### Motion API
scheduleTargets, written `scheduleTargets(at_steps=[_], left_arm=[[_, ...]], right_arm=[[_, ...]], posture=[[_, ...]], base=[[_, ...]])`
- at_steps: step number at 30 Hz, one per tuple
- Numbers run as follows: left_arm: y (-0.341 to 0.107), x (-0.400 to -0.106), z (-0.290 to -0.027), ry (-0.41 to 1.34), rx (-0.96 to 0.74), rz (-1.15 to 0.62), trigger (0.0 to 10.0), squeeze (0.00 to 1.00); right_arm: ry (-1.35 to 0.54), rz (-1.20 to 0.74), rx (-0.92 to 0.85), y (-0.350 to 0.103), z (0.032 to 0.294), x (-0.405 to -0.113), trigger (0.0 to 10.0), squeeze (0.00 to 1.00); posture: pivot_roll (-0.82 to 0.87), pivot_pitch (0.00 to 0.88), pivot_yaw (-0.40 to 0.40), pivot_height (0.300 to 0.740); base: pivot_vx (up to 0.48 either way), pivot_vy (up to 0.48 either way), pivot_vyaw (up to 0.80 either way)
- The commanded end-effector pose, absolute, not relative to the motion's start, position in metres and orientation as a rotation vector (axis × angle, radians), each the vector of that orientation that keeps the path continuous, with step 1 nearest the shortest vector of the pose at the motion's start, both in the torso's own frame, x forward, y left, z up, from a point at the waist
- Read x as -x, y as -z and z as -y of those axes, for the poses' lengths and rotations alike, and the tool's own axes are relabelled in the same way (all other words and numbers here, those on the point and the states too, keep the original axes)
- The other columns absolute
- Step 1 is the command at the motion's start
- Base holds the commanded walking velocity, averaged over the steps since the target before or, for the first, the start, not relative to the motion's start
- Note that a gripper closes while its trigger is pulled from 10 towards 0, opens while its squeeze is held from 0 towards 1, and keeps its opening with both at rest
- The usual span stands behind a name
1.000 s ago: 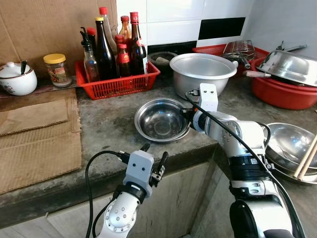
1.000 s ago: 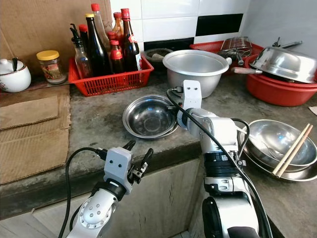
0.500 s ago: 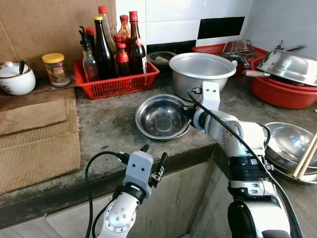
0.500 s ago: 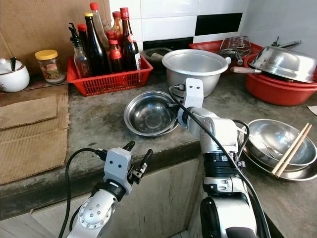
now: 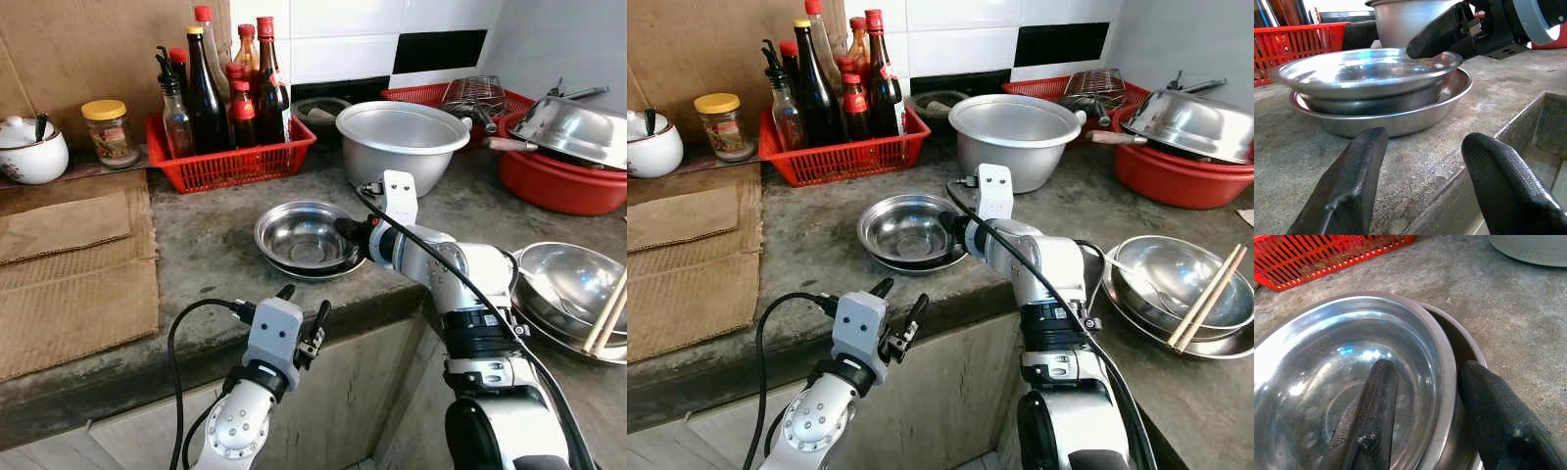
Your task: Kitchen organization
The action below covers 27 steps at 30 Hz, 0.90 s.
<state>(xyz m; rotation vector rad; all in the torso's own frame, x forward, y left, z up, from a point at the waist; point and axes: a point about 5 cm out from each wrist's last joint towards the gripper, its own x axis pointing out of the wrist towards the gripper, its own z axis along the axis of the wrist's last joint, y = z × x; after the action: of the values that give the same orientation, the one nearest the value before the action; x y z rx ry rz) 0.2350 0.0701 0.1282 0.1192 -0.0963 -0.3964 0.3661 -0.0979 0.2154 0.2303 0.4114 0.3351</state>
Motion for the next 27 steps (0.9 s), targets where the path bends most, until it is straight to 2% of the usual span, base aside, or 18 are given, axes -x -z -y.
scheduleTargets(at_steps=[1,9,17,18,23,25,26,27], left_arm=[[-0.127,-0.236,-0.069,0.391,-0.128,0.091,10.0,0.0],[-0.126,-0.236,-0.069,0.388,-0.127,0.088,10.0,0.0],[-0.126,-0.236,-0.069,0.388,-0.127,0.089,10.0,0.0],[-0.126,-0.235,-0.069,0.387,-0.127,0.089,10.0,0.0],[-0.127,-0.236,-0.068,0.387,-0.12,0.092,10.0,0.0],[-0.126,-0.236,-0.068,0.387,-0.125,0.09,10.0,0.0],[-0.126,-0.236,-0.068,0.387,-0.126,0.09,10.0,0.0],[-0.126,-0.236,-0.068,0.387,-0.126,0.09,10.0,0.0]], right_arm=[[-0.348,-0.404,-0.249,-0.225,0.095,-0.369,10.0,0.0],[-0.371,-0.426,-0.287,-0.228,0.093,-0.37,10.0,0.0],[-0.398,-0.476,-0.259,-0.222,0.087,-0.367,10.0,0.0],[-0.395,-0.485,-0.255,-0.221,0.087,-0.367,9.7,0.0],[-0.373,-0.52,-0.237,-0.214,0.089,-0.367,9.9,0.0],[-0.37,-0.525,-0.234,-0.214,0.09,-0.367,9.2,0.0],[-0.37,-0.526,-0.233,-0.213,0.09,-0.367,8.1,0.0],[-0.37,-0.526,-0.233,-0.213,0.09,-0.367,8.1,0.0]], posture=[[0.08,0.0,-0.062,0.74],[0.08,0.0,-0.063,0.74],[0.08,0.0,-0.067,0.74],[0.08,0.002,-0.066,0.74],[0.08,0.002,-0.065,0.74],[0.08,0.002,-0.066,0.74],[0.08,0.002,-0.065,0.74],[0.08,0.002,-0.065,0.74]], base=[[0.0,0.0,0.0],[0.0,0.0,0.0],[0.0,0.0,0.0],[0.0,0.0,0.0],[0.0,0.0,0.0],[0.0,0.0,0.0],[0.0,0.0,0.0],[0.0,0.0,0.0]])
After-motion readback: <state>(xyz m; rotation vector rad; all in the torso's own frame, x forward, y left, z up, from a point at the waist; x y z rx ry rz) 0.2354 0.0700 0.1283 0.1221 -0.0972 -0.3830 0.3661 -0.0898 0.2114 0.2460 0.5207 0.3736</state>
